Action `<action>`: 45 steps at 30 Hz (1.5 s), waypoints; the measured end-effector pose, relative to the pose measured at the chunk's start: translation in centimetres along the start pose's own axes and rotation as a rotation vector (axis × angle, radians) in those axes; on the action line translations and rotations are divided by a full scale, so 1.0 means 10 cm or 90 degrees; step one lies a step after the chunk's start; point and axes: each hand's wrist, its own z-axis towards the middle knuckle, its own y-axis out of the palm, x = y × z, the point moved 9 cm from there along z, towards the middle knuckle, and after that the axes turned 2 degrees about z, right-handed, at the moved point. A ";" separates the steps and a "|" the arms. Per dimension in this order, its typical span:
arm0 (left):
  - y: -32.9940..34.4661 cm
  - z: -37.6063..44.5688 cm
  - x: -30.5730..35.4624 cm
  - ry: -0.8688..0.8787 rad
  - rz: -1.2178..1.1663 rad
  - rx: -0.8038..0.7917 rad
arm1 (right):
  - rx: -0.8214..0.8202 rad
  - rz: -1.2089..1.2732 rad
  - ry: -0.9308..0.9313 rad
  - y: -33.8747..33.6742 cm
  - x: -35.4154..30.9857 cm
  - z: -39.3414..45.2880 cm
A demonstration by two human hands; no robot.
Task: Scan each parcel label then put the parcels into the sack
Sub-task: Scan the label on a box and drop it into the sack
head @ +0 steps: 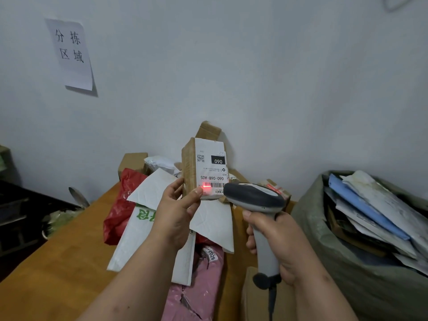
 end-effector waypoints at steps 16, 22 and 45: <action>0.79 -0.06 -0.44 -0.029 0.116 -0.109 | 0.174 0.109 -0.014 -0.78 0.17 -0.14; 1.80 -0.27 -1.12 -0.072 0.232 -0.206 | 0.285 0.179 -0.013 -1.78 0.46 -0.24; 4.25 -0.64 -3.15 -0.130 0.537 -0.281 | 0.465 0.275 -0.068 -4.67 0.87 -0.24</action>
